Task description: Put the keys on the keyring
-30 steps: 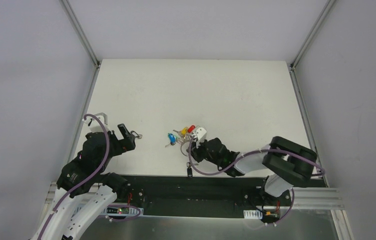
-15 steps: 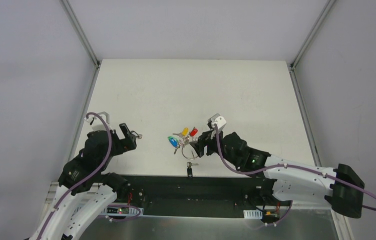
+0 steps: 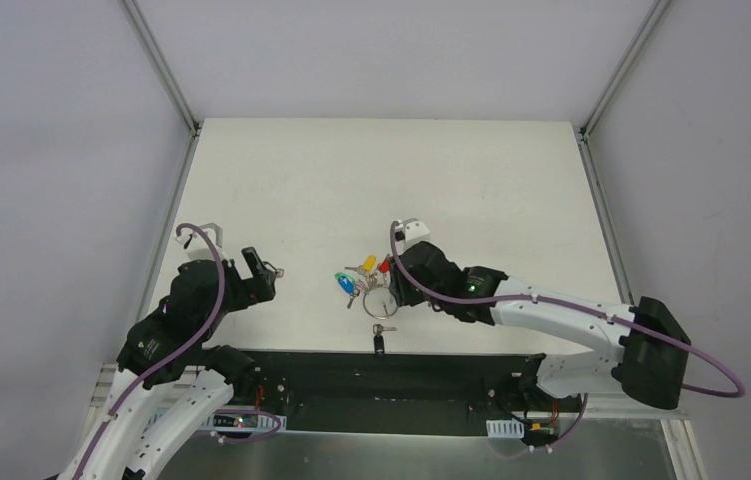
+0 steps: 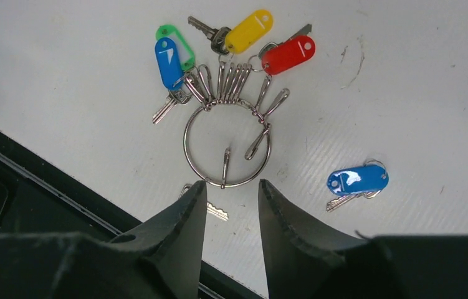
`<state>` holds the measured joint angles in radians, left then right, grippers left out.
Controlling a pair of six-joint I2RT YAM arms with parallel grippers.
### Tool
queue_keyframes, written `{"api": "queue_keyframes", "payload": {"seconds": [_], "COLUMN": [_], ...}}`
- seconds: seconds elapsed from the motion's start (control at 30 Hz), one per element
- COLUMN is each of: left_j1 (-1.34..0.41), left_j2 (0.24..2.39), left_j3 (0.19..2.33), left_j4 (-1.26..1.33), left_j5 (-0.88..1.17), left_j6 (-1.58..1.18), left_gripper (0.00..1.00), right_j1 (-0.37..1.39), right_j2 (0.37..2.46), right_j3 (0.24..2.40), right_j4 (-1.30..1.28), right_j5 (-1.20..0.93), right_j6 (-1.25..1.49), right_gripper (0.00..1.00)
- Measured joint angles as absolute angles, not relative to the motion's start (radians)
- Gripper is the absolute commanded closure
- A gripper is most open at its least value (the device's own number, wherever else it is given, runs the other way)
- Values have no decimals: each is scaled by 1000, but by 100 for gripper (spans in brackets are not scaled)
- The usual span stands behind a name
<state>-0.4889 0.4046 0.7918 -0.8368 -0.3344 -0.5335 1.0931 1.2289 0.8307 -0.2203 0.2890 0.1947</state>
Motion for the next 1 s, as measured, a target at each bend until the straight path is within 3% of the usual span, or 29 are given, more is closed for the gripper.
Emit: {"api": "queue_keyframes", "payload": {"seconds": [0.4, 1.0], "left_j1": [-489, -489], "left_j2": [386, 383], "left_j3": [787, 786], "left_j4": [-834, -825], "left_j5": [-288, -240], "left_j6": [-531, -515], "left_gripper": [1, 1], "right_j1": [1040, 1016], "right_j2": [1539, 1657], "right_j3": [960, 973], "right_j4": [-348, -326], "right_j5": [299, 271], "right_j6": [550, 747], "right_gripper": [74, 74]}}
